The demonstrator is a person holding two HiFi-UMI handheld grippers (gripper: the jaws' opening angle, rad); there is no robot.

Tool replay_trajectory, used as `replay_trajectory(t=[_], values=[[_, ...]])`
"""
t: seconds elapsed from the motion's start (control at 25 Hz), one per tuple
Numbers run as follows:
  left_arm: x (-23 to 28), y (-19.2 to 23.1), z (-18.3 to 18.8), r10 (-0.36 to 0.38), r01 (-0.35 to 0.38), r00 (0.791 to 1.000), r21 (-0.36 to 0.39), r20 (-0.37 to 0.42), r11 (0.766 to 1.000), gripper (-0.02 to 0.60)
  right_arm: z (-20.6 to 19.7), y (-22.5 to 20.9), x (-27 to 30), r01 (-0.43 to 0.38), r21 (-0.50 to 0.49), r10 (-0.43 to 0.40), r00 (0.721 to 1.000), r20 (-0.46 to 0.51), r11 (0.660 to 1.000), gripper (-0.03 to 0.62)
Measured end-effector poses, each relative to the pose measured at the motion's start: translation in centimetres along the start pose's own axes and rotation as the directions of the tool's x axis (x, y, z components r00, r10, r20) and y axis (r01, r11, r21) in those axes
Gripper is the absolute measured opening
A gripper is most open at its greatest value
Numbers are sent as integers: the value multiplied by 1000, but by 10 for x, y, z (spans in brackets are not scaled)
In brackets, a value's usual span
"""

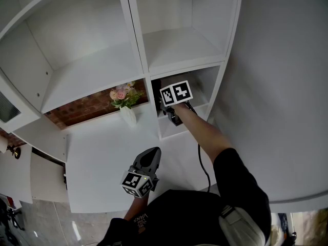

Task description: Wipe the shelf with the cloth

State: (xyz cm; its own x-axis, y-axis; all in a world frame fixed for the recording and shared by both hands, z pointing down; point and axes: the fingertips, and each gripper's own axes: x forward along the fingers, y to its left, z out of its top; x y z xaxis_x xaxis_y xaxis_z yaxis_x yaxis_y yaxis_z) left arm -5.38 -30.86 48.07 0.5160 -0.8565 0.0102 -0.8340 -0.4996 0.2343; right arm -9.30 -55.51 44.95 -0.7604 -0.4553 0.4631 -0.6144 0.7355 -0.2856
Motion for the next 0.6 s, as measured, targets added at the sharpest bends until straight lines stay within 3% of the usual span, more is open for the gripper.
replay_trajectory(t=[0.2,0.6], values=[[0,-1,0,-1,1,1000,2,1,1000,6,-17,-16,4,54,-48,-57,996,-62,997,55],[4,-4,-6,-22,22,1000,-14,-10,1000,6,-21,-77,-32,213,-55,-217,974,-68,975,55]])
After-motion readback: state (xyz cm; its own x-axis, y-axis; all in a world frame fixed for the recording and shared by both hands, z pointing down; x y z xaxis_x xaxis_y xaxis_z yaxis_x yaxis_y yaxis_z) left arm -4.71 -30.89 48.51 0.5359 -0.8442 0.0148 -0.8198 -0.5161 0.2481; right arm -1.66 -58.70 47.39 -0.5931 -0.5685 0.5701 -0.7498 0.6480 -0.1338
